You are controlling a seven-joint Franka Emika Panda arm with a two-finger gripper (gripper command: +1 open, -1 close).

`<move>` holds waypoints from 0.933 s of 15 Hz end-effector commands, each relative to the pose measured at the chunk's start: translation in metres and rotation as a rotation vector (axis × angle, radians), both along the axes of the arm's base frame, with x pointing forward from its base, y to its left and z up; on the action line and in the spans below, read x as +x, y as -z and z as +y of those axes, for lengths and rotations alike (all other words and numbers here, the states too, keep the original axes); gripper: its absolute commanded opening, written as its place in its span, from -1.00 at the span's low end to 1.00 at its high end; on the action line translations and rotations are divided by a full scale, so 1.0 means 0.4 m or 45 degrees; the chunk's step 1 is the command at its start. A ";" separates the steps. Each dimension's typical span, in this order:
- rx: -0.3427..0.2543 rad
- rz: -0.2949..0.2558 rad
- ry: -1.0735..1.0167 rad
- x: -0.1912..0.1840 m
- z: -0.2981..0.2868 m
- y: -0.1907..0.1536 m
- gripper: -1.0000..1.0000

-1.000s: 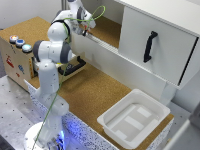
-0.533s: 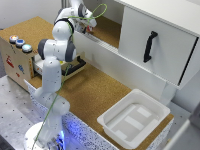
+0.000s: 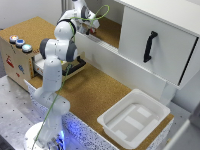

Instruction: Place the pink object inside the left cabinet

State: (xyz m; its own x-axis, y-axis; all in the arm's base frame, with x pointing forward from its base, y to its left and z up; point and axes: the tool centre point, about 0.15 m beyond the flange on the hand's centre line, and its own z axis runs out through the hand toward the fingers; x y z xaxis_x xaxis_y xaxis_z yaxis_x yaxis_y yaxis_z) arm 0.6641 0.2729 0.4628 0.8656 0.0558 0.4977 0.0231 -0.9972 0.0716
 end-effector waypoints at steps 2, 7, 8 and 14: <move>-0.147 -0.018 0.102 -0.061 0.032 -0.057 1.00; -0.184 -0.096 0.111 -0.216 0.032 -0.084 1.00; -0.178 -0.103 0.114 -0.237 0.031 -0.093 1.00; -0.081 -0.050 -0.003 -0.402 0.116 -0.131 1.00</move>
State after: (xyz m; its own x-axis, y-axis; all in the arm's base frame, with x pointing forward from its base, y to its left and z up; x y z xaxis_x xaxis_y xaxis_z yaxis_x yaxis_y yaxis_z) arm 0.5766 0.2991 0.5135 0.8761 0.0602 0.4784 -0.0243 -0.9854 0.1684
